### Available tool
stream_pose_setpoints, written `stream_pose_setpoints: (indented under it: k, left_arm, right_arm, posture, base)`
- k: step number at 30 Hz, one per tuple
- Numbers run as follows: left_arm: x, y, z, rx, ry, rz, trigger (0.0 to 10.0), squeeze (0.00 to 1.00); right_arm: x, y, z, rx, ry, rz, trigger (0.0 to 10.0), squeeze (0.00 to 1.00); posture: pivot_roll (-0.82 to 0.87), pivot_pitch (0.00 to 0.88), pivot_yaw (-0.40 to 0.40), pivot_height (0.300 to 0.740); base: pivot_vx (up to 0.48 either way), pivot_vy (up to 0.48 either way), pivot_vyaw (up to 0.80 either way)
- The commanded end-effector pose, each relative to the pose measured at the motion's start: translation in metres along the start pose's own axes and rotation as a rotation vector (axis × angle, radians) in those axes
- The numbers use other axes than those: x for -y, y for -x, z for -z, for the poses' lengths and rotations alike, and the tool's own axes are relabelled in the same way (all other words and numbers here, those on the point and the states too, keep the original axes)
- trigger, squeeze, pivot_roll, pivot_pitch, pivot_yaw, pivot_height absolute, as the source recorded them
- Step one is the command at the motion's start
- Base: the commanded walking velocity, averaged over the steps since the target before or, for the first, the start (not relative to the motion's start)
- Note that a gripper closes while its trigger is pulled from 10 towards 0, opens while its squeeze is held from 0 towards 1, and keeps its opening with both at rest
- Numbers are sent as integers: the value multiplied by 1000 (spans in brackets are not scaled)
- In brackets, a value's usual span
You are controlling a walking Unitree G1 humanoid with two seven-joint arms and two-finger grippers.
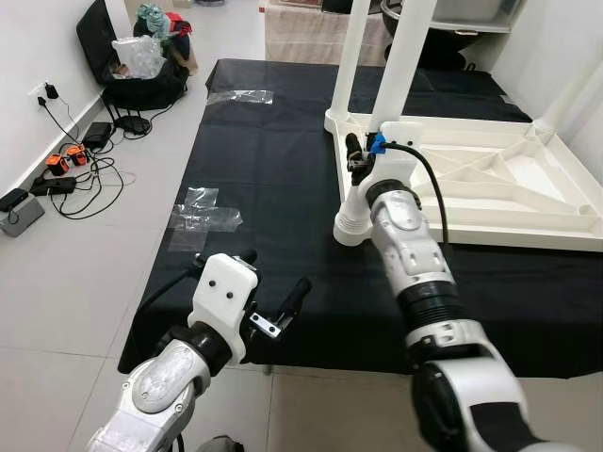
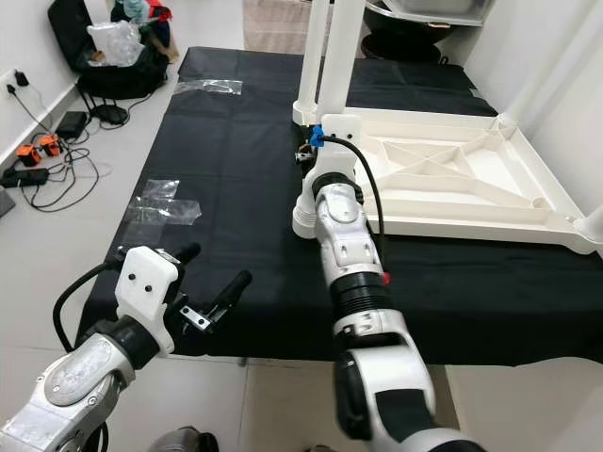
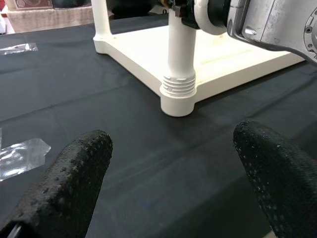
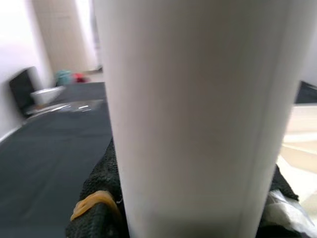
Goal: Building children table
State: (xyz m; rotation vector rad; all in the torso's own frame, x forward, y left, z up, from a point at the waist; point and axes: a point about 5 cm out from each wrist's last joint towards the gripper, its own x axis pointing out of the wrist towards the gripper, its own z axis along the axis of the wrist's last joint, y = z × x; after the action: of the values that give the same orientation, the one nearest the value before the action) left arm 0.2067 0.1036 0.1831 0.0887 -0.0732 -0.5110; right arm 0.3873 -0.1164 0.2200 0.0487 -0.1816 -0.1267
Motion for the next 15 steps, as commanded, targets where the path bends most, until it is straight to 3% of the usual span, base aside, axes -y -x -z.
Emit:
stream_pose_setpoints:
  k: [1, 3, 5, 6, 10, 11, 15]
  left_arm:
    - [2, -1, 4, -16, 6, 13, 10000, 0]
    - [3, 0, 4, -18, 6, 10, 10000, 0]
    - [3, 0, 4, -18, 6, 10, 10000, 0]
    - [3, 1, 5, -21, 6, 8, 10000, 0]
    - [3, 1, 5, -22, 6, 8, 10000, 0]
    - [3, 1, 6, -24, 6, 8, 10000, 0]
    - [3, 1, 6, -24, 9, 8, 10000, 0]
  right_arm:
    - [17, 1, 8, -33, 7, 113, 0, 0]
    - [-4, 7, 8, -68, -43, 188, 0, 0]
    - [-4, 7, 8, -68, -43, 188, 0, 0]
    - [-21, 11, 8, -86, -79, 148, 10000, 0]
    - [-26, 12, 7, -84, -94, 117, 10000, 0]
    - [-29, 13, 6, -77, -108, 77, 10000, 1000]
    - [-32, 13, 0, -51, -113, 34, 10000, 1000]
  posture:
    - [92, 124, -78, 740]
    - [98, 125, -80, 740]
    - [98, 125, -80, 740]
    - [97, 124, -83, 740]
    - [97, 124, -83, 740]
    - [97, 124, -83, 740]
    - [91, 117, -82, 740]
  base:
    - [0, 0, 0]
    - [0, 0, 0]
    - [0, 0, 0]
    - [0, 0, 0]
    - [0, 0, 0]
    - [0, 0, 0]
    - [0, 0, 0]
